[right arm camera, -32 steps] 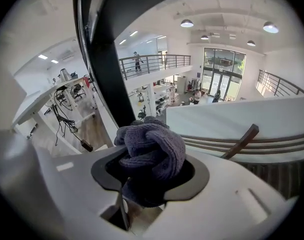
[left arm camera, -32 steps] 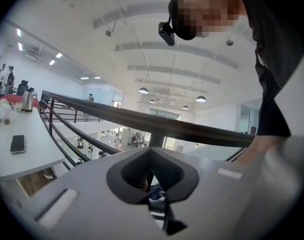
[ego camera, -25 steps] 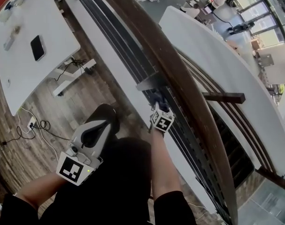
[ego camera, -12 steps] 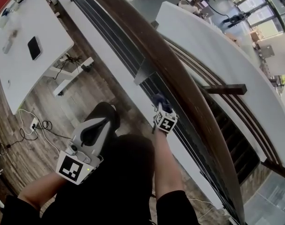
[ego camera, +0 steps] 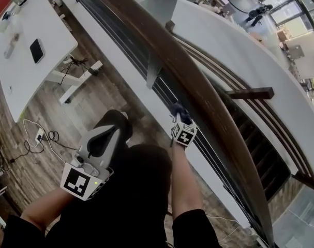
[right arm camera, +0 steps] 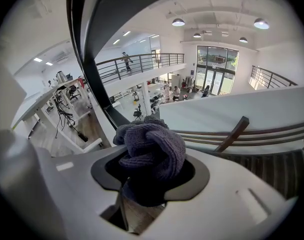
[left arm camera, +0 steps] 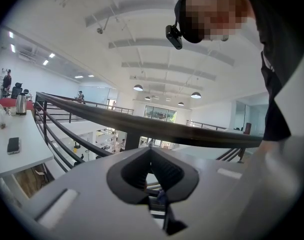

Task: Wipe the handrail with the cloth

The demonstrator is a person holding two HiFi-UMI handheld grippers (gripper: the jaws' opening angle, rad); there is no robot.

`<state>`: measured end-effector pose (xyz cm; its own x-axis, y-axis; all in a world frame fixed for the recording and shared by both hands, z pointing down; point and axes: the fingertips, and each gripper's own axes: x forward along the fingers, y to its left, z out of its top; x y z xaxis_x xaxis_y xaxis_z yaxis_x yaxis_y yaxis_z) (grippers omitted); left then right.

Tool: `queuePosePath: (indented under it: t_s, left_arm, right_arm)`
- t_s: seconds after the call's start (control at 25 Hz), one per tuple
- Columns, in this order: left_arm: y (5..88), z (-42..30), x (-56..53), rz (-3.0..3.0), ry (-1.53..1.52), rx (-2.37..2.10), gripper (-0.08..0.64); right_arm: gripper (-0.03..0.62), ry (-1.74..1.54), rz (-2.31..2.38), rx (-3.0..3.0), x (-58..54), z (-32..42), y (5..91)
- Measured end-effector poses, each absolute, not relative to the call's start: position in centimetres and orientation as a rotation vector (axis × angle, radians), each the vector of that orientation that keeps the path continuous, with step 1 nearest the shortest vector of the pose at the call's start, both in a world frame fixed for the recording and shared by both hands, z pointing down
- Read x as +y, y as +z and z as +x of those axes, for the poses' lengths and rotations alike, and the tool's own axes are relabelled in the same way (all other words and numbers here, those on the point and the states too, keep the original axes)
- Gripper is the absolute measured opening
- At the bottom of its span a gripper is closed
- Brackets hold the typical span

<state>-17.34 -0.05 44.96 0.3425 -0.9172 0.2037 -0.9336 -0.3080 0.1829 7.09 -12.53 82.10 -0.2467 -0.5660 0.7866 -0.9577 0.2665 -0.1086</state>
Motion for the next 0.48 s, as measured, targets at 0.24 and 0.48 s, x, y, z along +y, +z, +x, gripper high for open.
queuePosePath:
  t_s: [0.24,0.48]
  left_arm:
    - [45.0,-16.1,0.8,2.332,0.122,-1.651,0.000]
    - [45.0,-14.3,1.3,2.344,0.138,-1.644,0.000]
  right_arm:
    - [0.186,0.808,1.379,-1.907,-11.2,9.1,82.0]
    - [0.186,0.805,1.356,-1.919,-10.3,10.4,82.1]
